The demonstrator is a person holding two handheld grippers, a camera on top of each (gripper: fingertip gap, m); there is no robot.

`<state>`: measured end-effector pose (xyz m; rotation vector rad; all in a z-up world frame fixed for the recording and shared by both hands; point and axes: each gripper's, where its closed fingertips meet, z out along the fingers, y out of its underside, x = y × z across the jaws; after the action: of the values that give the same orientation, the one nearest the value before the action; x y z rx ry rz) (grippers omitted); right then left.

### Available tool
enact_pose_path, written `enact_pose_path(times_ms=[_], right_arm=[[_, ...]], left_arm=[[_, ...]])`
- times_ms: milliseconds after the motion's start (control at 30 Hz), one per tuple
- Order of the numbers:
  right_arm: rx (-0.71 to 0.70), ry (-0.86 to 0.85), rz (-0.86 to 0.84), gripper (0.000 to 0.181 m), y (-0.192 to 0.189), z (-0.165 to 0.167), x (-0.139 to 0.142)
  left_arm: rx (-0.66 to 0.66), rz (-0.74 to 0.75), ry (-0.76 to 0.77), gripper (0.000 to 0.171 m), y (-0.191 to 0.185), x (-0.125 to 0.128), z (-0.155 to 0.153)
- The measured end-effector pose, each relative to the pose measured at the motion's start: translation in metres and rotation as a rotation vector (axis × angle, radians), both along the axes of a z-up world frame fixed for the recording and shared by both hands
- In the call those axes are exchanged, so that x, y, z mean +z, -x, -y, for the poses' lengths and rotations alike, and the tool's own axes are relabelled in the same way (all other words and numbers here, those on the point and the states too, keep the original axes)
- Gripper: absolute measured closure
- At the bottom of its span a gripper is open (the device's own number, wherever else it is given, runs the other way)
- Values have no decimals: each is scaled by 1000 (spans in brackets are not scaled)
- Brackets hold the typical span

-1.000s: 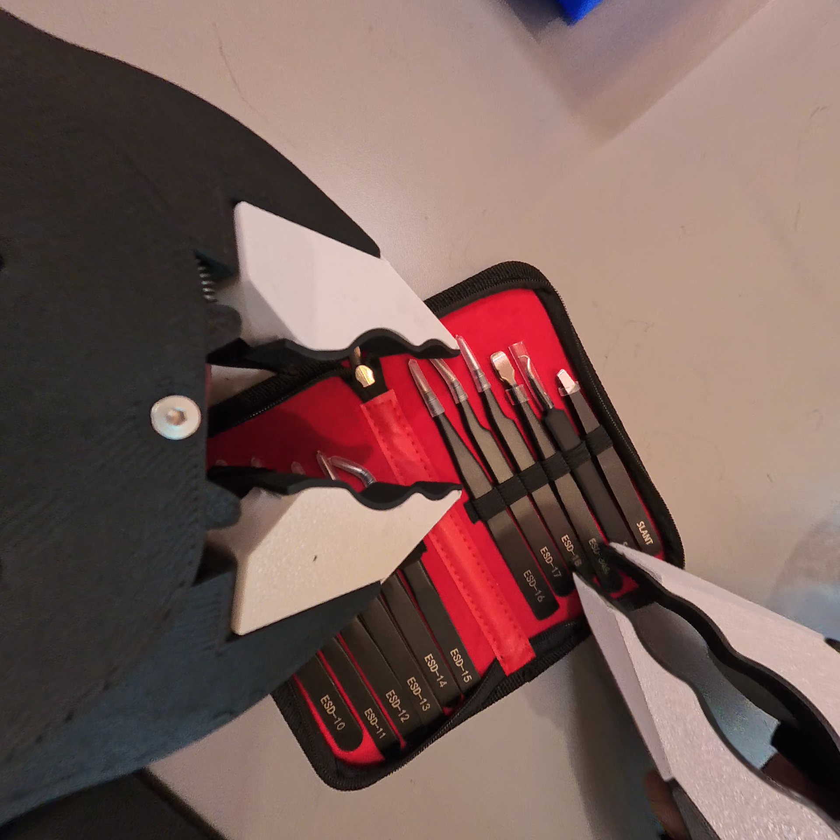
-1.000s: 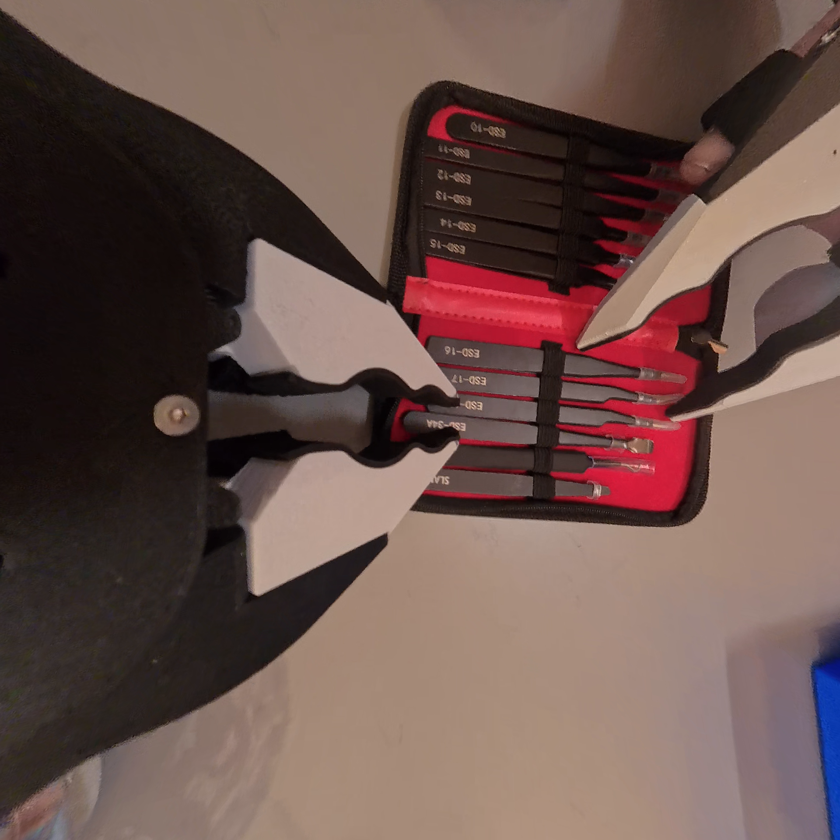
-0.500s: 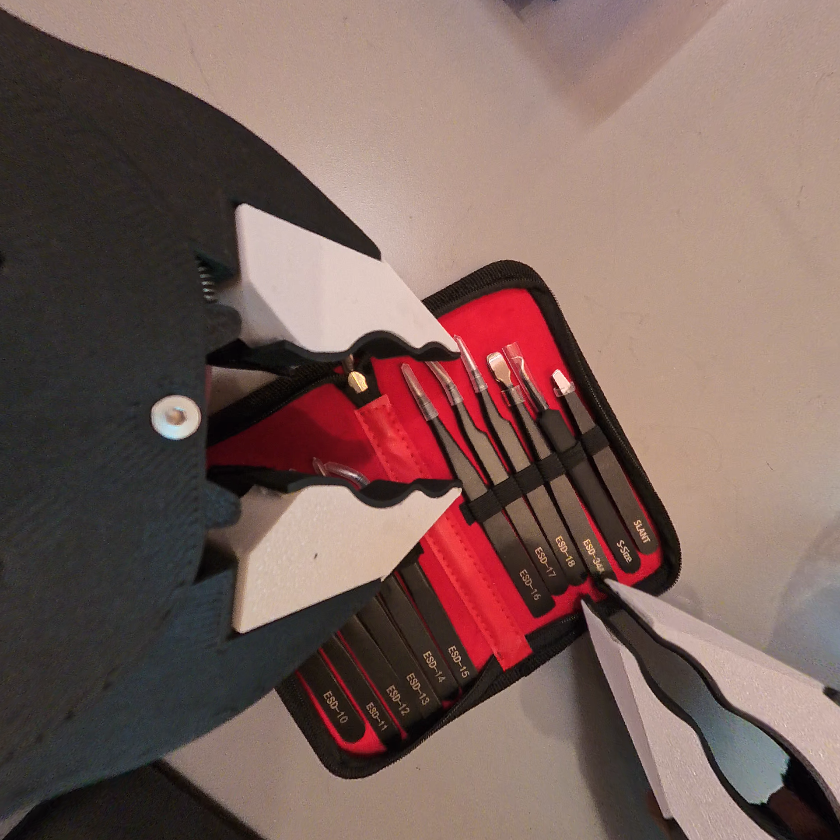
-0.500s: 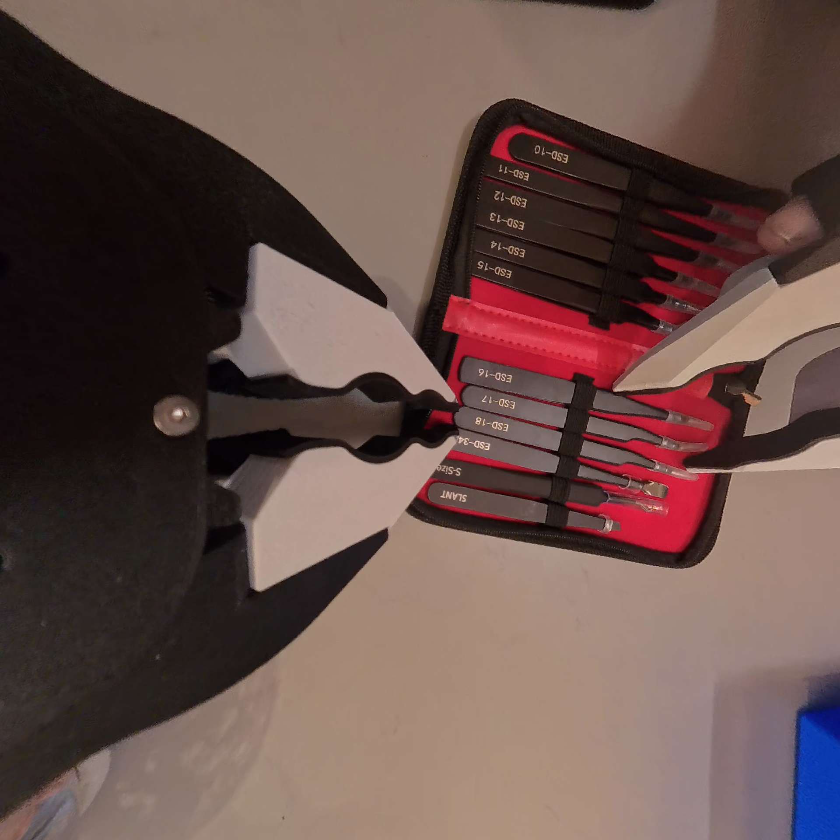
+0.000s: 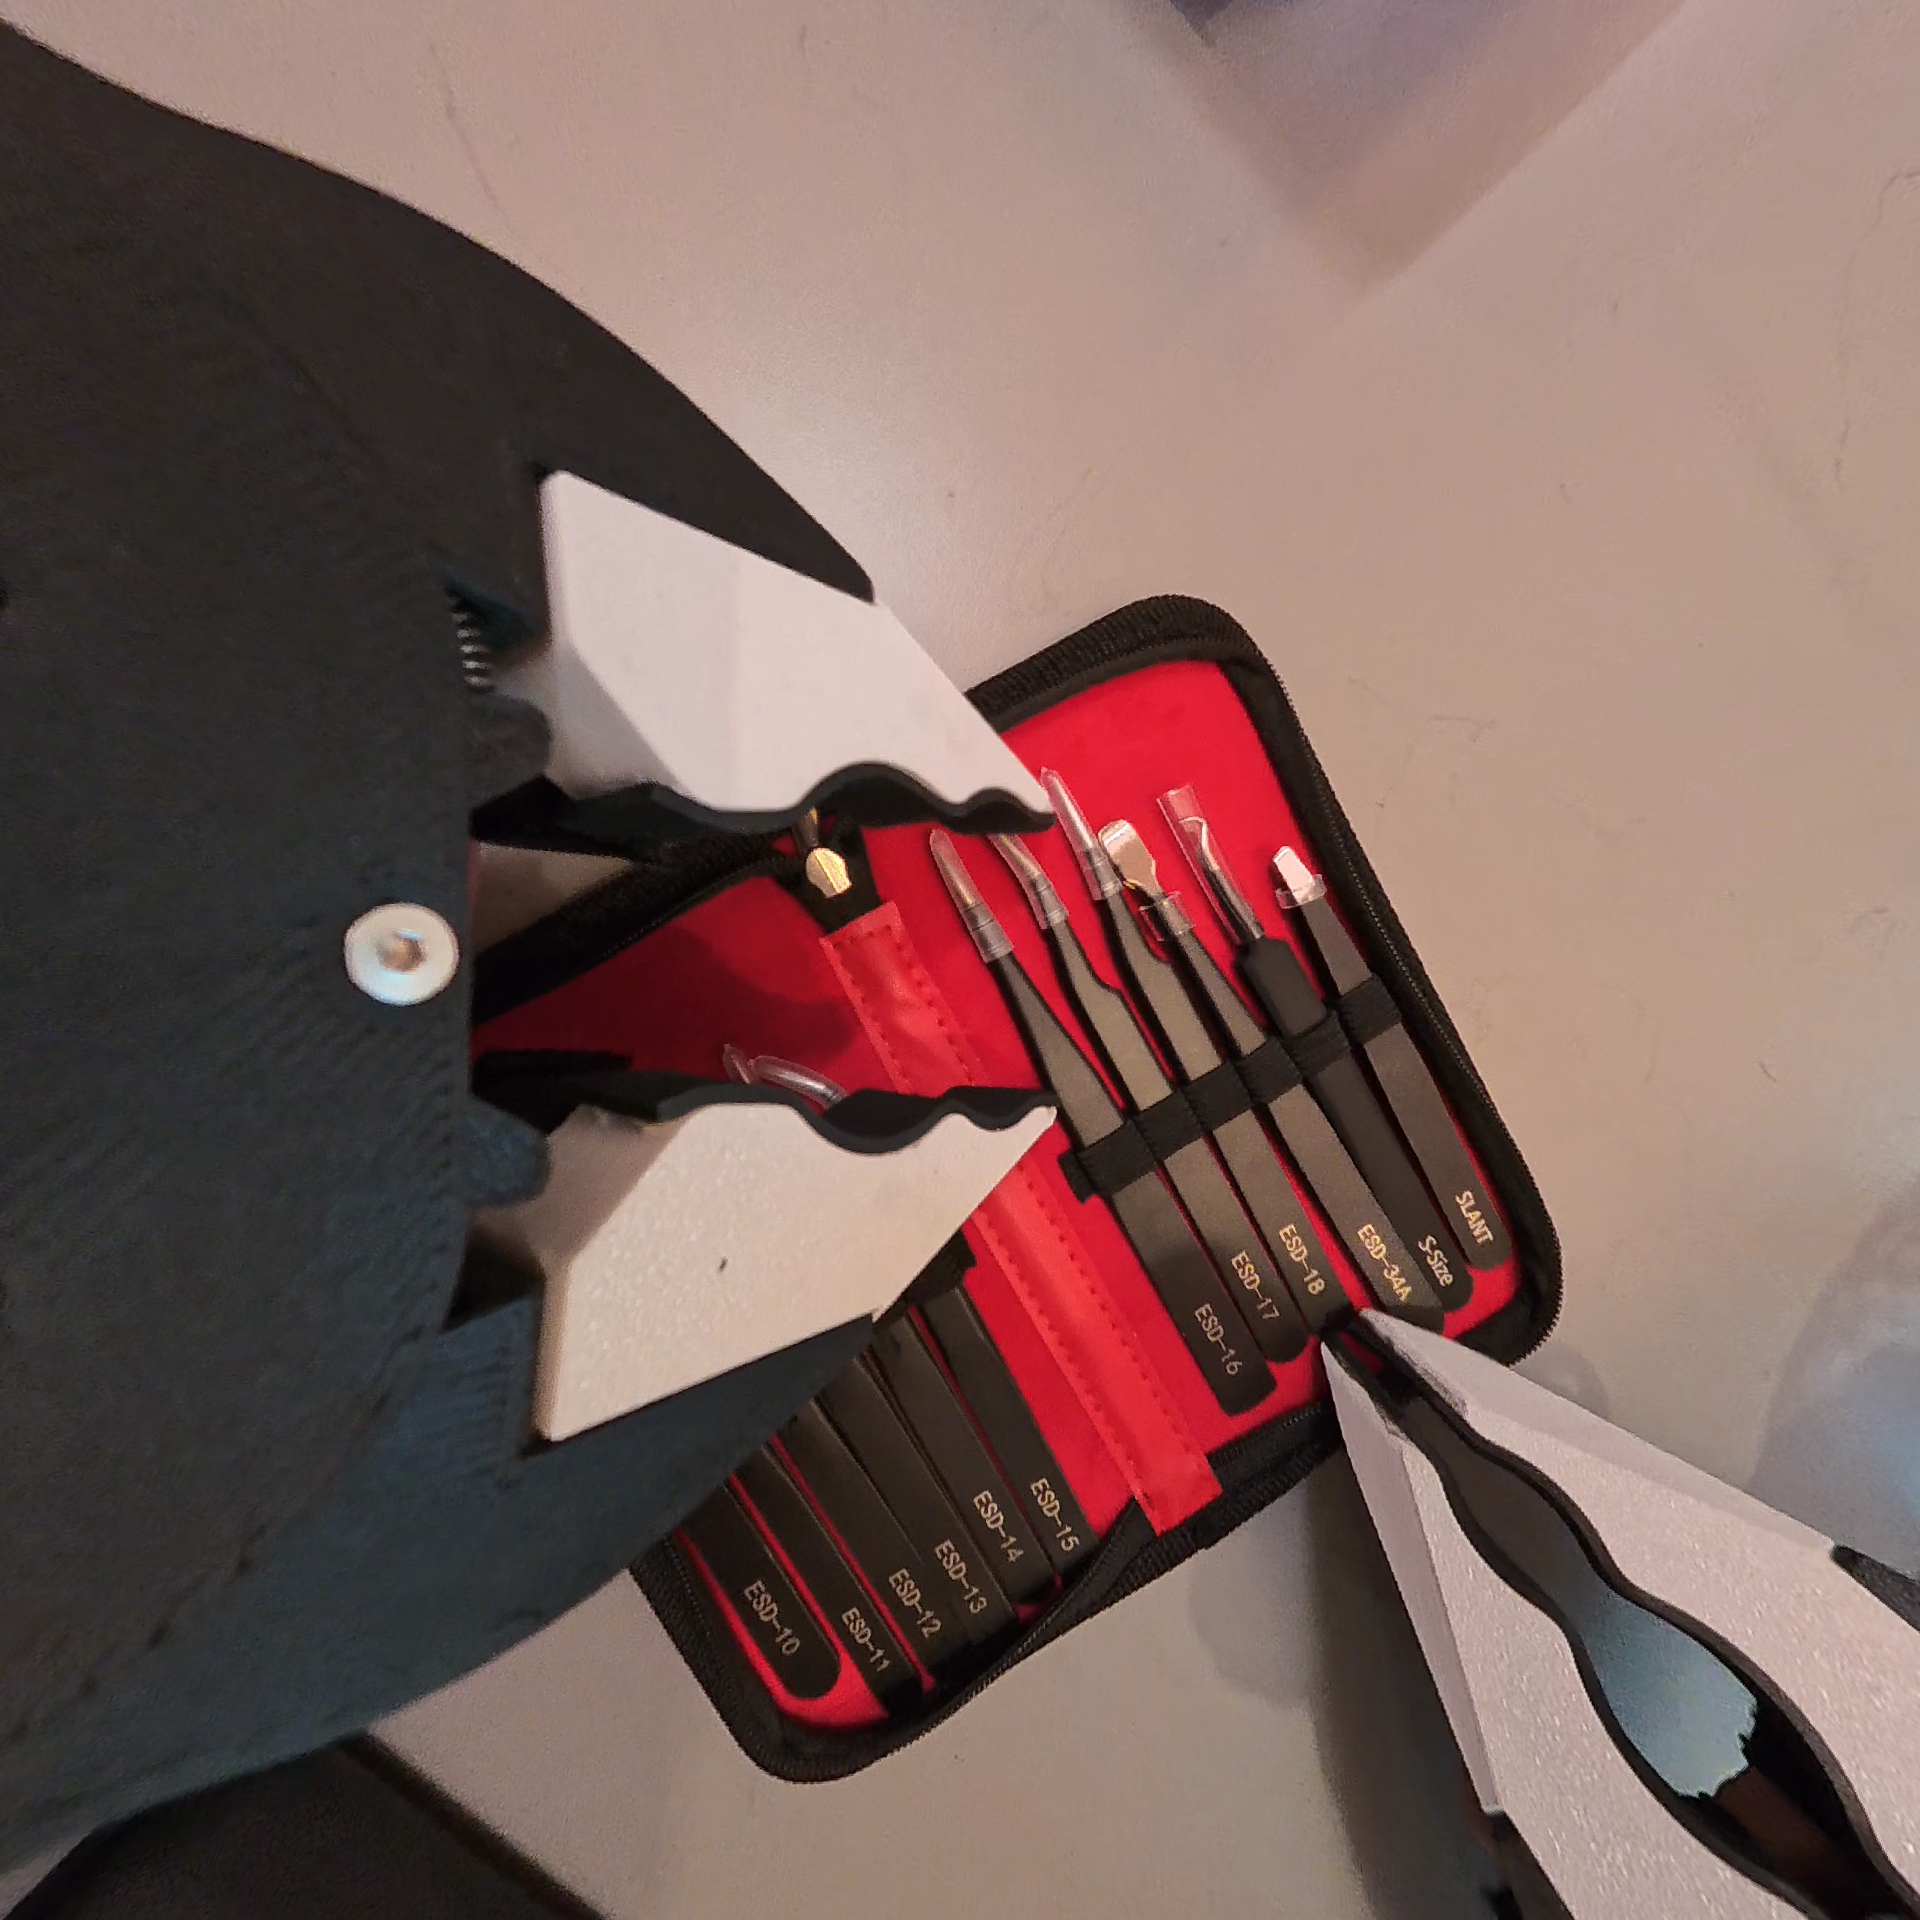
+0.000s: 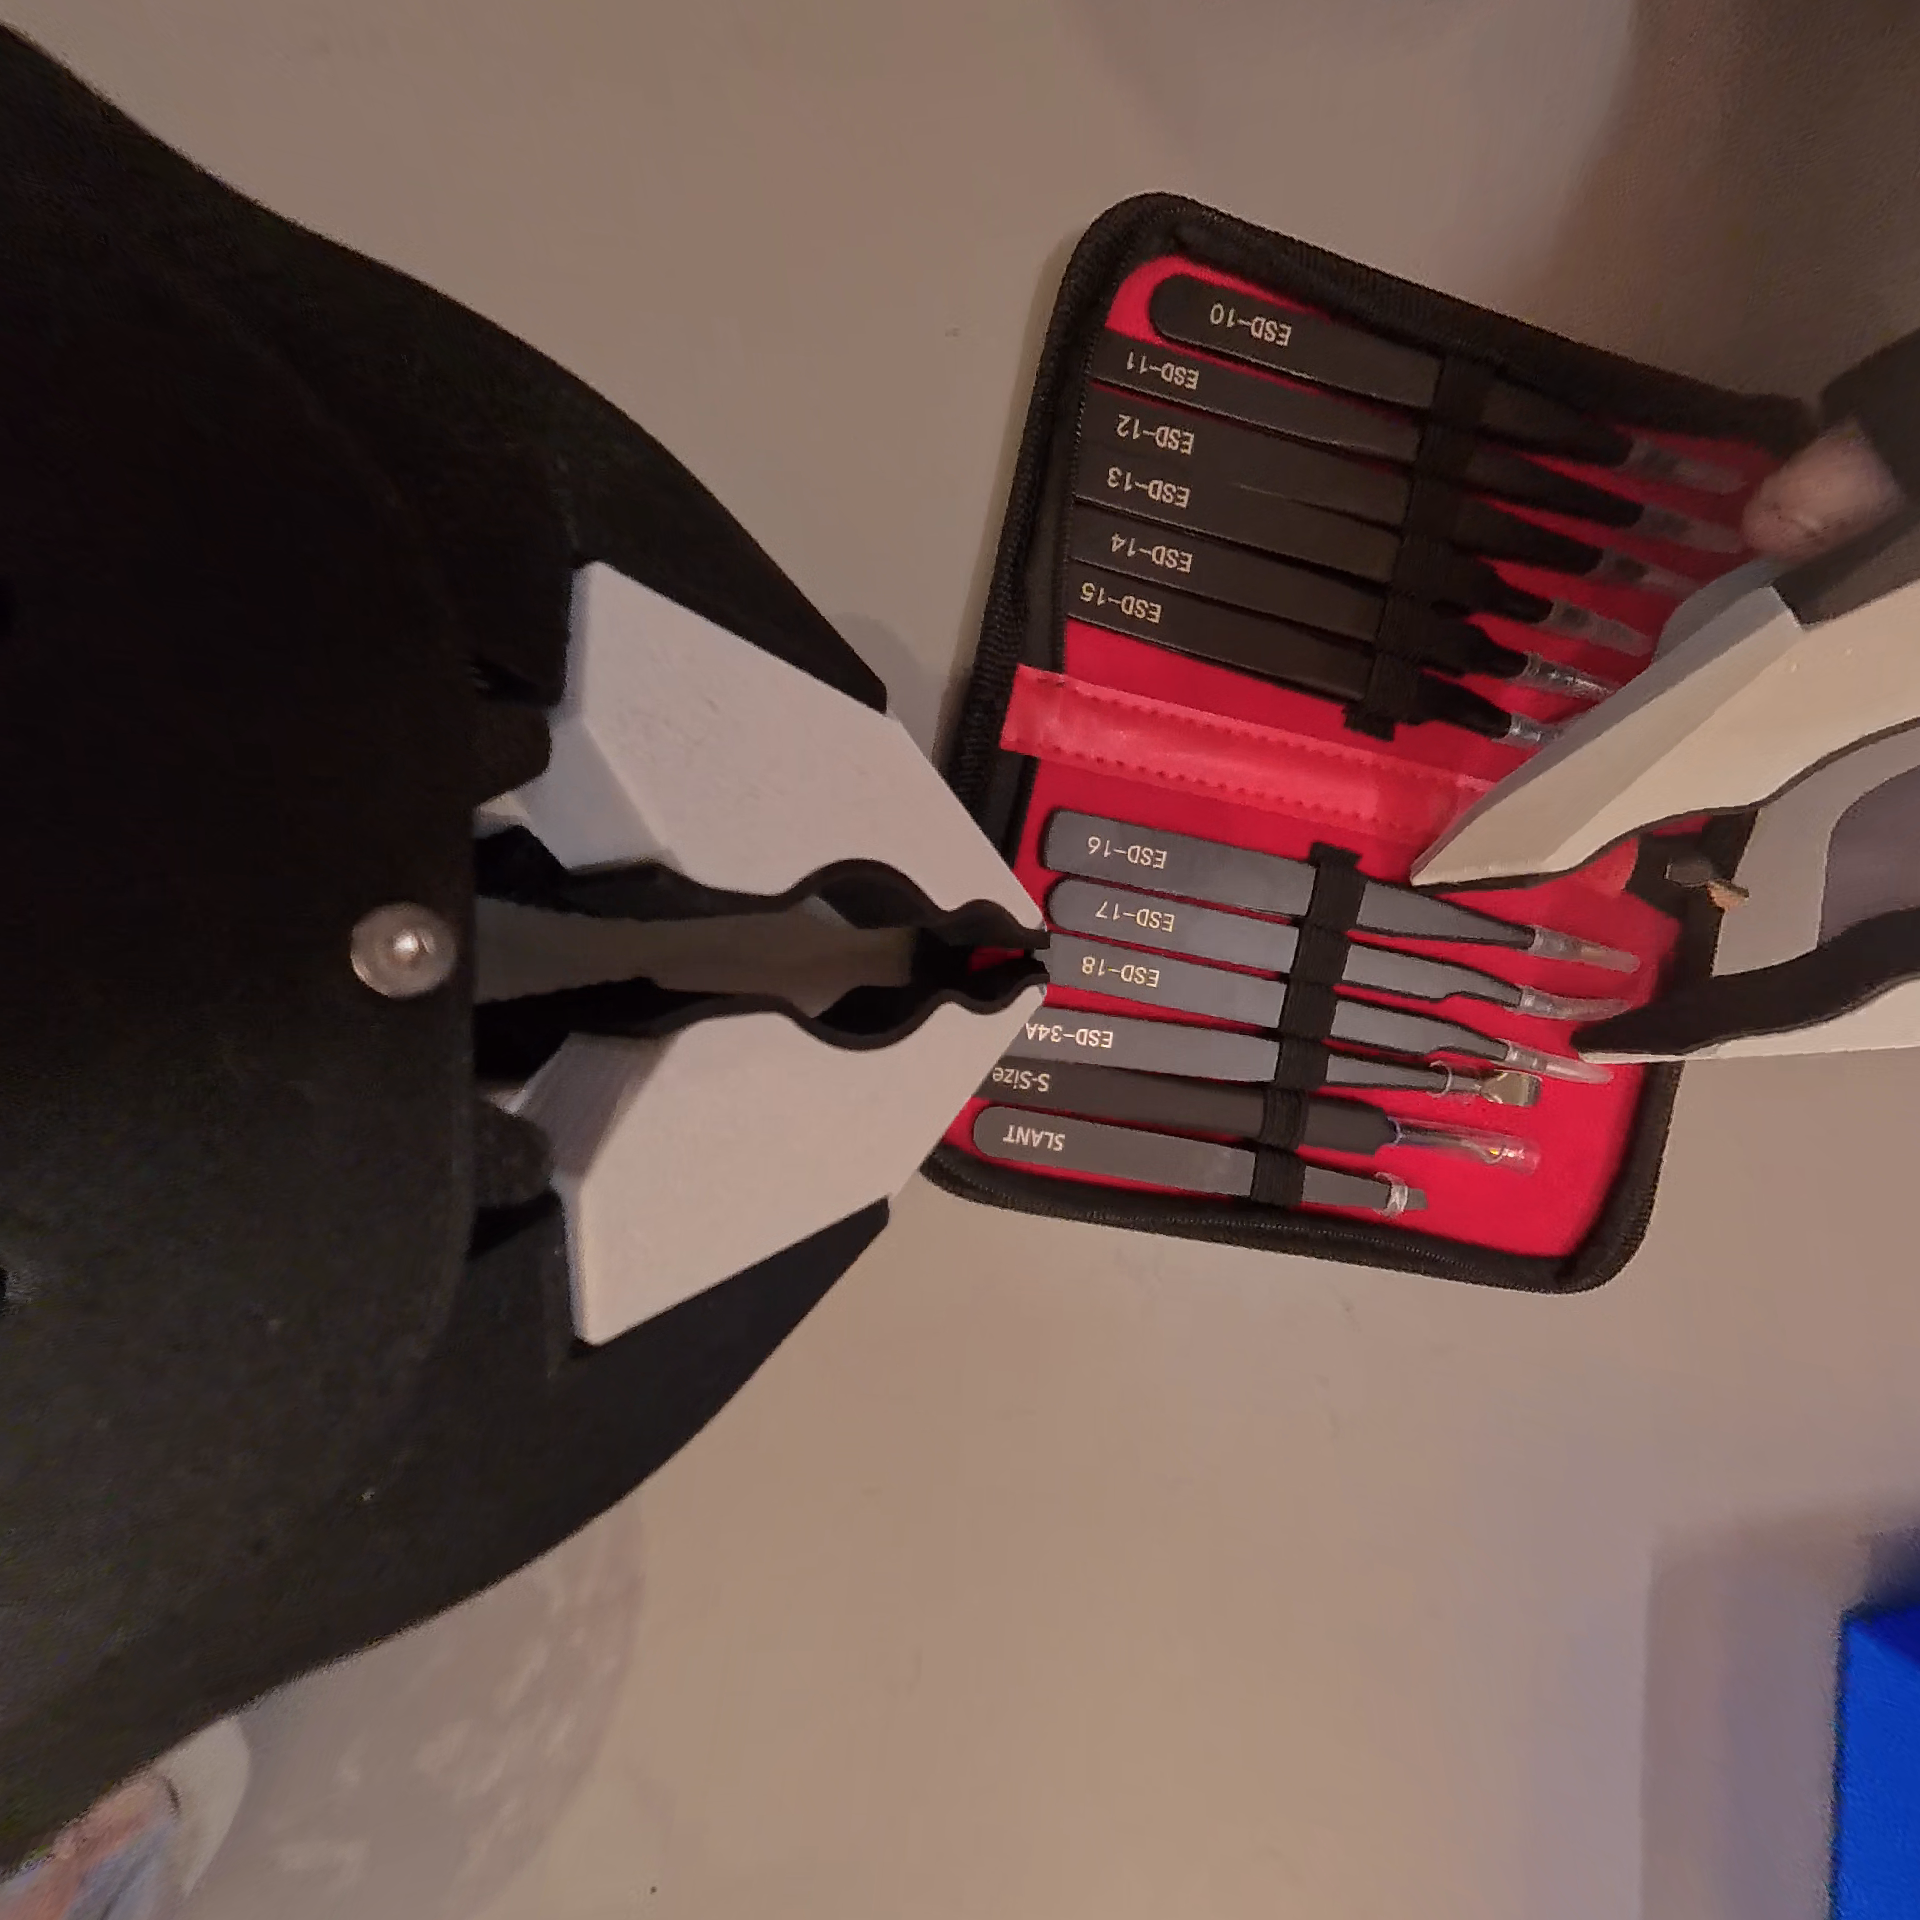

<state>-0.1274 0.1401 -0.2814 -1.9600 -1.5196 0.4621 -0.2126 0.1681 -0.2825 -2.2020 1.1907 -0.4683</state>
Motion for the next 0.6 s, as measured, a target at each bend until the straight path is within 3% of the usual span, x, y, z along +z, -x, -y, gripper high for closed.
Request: enact_pose_path(times_ms=[267,400,600], right_arm=[[-50,-65,-48,179,0,-1,1],[-79,29,-133,181,4,-2,0],[-61,21,-133,181,10,-4,0]], left_arm=[[4,15,-3,125,0,0,0],[4,19,-4,125,0,0,0],[8,23,-4,125,-1,0,0]])
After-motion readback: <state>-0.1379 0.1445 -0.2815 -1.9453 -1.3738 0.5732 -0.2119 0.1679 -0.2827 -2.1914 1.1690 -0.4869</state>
